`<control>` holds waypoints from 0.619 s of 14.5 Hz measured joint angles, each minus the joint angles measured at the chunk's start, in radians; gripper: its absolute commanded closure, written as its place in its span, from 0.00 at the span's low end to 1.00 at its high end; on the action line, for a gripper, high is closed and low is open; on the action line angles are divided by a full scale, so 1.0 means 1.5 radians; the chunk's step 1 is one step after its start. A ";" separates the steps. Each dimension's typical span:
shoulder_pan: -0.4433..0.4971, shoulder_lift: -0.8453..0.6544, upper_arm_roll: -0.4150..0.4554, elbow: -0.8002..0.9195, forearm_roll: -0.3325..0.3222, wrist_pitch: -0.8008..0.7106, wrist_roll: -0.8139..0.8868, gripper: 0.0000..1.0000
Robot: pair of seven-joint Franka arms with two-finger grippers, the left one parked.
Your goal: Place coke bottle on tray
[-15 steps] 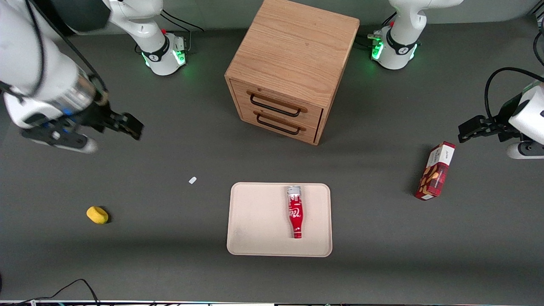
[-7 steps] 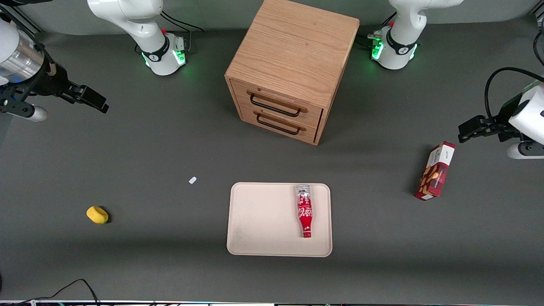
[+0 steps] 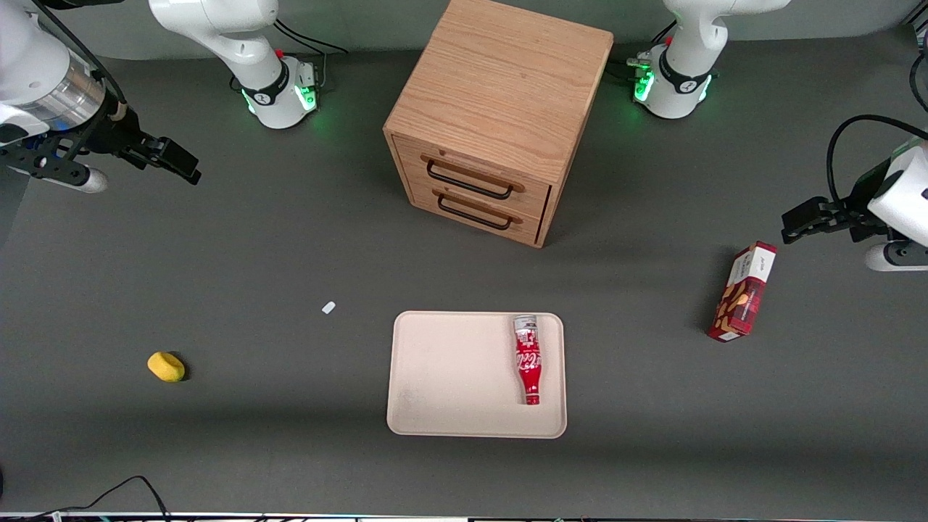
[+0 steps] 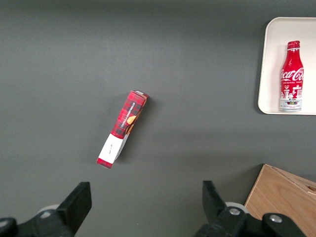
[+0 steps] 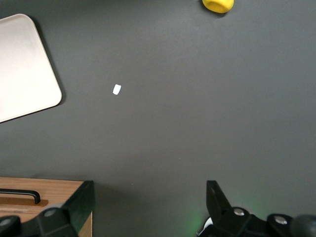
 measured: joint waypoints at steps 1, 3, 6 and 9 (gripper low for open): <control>0.000 0.000 0.000 0.002 0.002 0.000 0.000 0.00; 0.000 0.000 -0.003 0.011 0.007 0.000 0.000 0.00; 0.000 0.009 -0.017 0.034 0.010 -0.009 0.000 0.00; 0.000 0.023 -0.025 0.059 0.011 -0.027 0.000 0.00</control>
